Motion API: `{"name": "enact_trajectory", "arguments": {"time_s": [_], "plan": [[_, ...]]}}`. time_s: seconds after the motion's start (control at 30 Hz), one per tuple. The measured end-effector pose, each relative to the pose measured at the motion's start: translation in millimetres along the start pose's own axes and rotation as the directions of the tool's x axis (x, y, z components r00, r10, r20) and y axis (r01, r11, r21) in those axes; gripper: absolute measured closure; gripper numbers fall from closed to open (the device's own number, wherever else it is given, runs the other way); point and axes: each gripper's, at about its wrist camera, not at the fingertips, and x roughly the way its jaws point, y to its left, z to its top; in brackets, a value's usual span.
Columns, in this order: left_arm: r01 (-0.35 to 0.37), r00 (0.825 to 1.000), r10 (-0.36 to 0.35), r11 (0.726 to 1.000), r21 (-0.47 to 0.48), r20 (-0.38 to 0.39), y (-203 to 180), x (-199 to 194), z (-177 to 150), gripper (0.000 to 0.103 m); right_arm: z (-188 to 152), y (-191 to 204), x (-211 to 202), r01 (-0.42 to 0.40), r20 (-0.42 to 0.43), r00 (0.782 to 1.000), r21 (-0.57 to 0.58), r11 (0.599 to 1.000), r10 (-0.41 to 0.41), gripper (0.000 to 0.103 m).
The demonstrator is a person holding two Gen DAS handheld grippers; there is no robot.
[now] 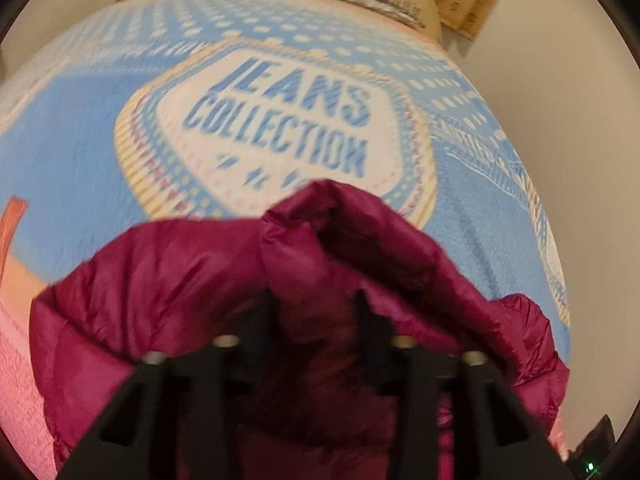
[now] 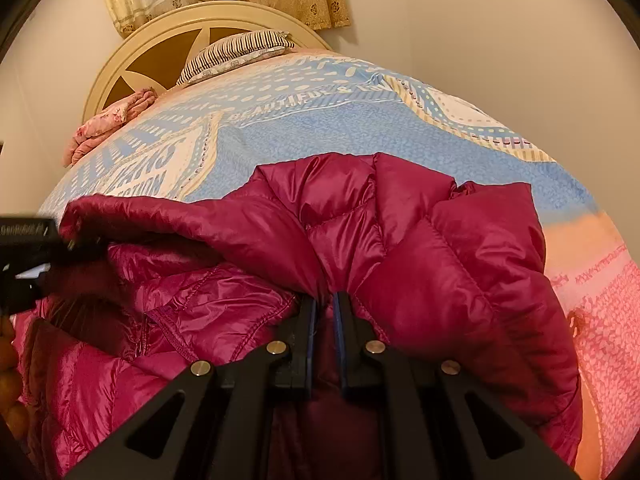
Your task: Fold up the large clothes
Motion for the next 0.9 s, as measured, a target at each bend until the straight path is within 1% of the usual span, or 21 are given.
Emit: {"name": "enact_trajectory", "arguments": {"time_s": [0.03,0.13,0.27,0.4,0.47,0.5,0.6,0.67,0.73,0.83,0.9], "plan": [[0.004,1.000,-0.004,1.000,0.007,-0.001,3,-2,-4,0.084,0,0,0,0.001,0.000,1.000,-0.001,1.000,-0.001,0.095],[0.030,0.999,-0.030,0.999,0.021,0.010,12,-14,-21,0.089,0,0,0,0.000,0.000,1.000,0.000,1.000,0.000,0.095],[0.075,0.997,-0.075,0.997,0.009,0.028,23,-28,-44,0.089,0,0,0,0.000,-0.001,1.000,0.000,1.000,0.000,0.095],[0.064,0.997,-0.065,0.998,0.024,0.030,30,-22,-55,0.089,0,0,1,0.007,-0.001,1.000,-0.006,1.000,-0.007,0.095],[0.066,0.997,-0.066,0.998,0.005,0.026,34,-16,-60,0.089,0,0,1,0.010,-0.002,1.000,-0.009,1.000,-0.010,0.095],[0.059,0.997,-0.059,0.998,0.011,0.044,35,-15,-65,0.088,0,1,1,0.012,-0.001,1.000,-0.010,1.000,-0.012,0.095],[0.038,0.987,-0.046,0.998,0.056,0.154,34,-13,-80,0.086,0,3,2,0.013,-0.001,1.000,-0.011,1.000,-0.013,0.095],[0.031,0.979,-0.039,0.999,0.044,0.200,34,-14,-86,0.086,0,3,1,0.012,-0.002,1.000,-0.011,1.000,-0.012,0.094],[0.052,0.976,-0.054,0.999,0.016,0.212,38,-14,-88,0.086,1,2,1,0.005,-0.002,1.000,-0.005,1.000,-0.005,0.094],[0.109,0.972,-0.103,0.994,-0.013,0.212,48,-14,-88,0.086,1,-2,0,-0.021,-0.010,1.000,0.016,1.000,0.021,0.094],[0.122,0.970,-0.115,0.992,-0.016,0.216,50,-14,-88,0.086,2,-8,-6,-0.066,-0.045,0.997,0.030,0.997,0.067,0.093]]}}
